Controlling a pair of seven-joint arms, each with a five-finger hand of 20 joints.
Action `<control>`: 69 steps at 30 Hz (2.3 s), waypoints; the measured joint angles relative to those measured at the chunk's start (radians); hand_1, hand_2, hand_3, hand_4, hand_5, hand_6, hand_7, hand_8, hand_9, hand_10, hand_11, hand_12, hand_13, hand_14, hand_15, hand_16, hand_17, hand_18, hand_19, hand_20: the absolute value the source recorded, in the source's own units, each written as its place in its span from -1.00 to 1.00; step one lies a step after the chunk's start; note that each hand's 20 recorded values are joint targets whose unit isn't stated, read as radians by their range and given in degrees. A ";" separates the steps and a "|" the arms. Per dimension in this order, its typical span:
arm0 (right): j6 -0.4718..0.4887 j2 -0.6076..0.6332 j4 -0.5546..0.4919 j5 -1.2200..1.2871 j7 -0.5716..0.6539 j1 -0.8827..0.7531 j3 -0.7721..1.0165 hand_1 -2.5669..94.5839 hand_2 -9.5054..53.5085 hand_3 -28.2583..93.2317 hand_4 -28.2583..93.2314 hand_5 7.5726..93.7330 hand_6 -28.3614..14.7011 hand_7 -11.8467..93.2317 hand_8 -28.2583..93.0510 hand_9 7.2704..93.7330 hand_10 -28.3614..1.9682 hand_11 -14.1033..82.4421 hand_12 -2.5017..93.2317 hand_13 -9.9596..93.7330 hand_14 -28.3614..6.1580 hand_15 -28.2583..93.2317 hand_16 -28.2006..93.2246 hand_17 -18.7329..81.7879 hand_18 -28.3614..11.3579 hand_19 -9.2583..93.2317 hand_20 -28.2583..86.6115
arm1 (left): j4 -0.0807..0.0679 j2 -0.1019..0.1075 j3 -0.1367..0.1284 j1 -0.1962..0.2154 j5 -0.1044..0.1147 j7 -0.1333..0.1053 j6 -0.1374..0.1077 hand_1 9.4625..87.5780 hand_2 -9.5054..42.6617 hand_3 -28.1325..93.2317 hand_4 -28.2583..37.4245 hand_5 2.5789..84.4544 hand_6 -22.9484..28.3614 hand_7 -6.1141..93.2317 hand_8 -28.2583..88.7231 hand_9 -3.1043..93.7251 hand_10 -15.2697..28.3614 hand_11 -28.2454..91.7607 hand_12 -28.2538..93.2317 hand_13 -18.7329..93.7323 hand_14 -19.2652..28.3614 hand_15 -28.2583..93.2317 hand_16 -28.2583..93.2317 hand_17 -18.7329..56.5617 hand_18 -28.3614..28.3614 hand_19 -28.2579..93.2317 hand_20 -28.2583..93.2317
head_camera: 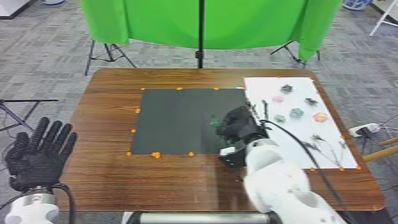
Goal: Arrange flowers
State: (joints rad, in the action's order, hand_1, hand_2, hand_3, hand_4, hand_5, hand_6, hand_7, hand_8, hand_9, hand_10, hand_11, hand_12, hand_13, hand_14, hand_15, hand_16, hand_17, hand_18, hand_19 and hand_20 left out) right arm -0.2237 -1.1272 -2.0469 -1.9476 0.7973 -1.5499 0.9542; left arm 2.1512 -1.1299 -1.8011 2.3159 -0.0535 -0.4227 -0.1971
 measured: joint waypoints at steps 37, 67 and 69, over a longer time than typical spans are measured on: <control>-0.006 -0.509 0.588 -0.054 0.196 0.411 -0.335 0.75 -1.00 -1.00 0.45 0.17 0.01 0.25 -0.49 0.42 -0.28 0.34 -0.10 0.51 -0.26 0.74 -0.08 0.10 -1.00 1.00 0.24 | 0.010 0.102 0.085 -0.037 0.031 -0.061 -0.048 -0.58 0.01 0.75 -1.00 -0.06 0.22 -0.70 -0.68 -0.17 0.39 -0.22 -0.39 -0.17 0.45 -0.06 -0.64 -0.67 0.45 0.03 -0.35; 0.387 -0.321 0.450 -0.323 -0.263 0.343 -0.348 -0.52 -0.60 0.80 -0.93 0.15 0.28 -0.42 -0.80 -0.56 -0.88 -0.13 -0.60 -0.39 -0.95 0.89 -0.32 -0.19 -0.86 0.98 0.57 | -0.012 0.101 0.057 -0.050 0.040 -0.068 -0.020 -0.62 0.03 0.73 -1.00 -0.07 0.22 -0.70 -0.68 -0.18 0.39 -0.22 -0.38 -0.18 0.46 -0.04 -0.64 -0.67 0.46 0.02 -0.34; 0.376 -0.321 0.456 -0.340 -0.257 0.340 -0.352 -0.52 -0.60 0.79 -0.93 0.20 0.29 -0.45 -0.79 -0.55 -0.87 -0.16 -0.60 -0.38 -0.95 0.90 -0.32 -0.17 -0.86 0.99 0.60 | -0.012 0.101 0.058 -0.050 0.039 -0.067 -0.020 -0.62 0.03 0.73 -1.00 -0.06 0.23 -0.70 -0.68 -0.18 0.40 -0.22 -0.38 -0.18 0.46 -0.04 -0.64 -0.67 0.46 0.02 -0.34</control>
State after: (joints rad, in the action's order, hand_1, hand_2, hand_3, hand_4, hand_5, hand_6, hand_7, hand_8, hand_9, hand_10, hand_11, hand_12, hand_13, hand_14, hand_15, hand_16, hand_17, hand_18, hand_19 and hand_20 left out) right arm 0.1523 -1.4481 -1.5906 -2.2877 0.5398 -1.2095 0.6021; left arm 2.1391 -1.0294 -1.7433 2.2659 -0.0146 -0.4893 -0.2174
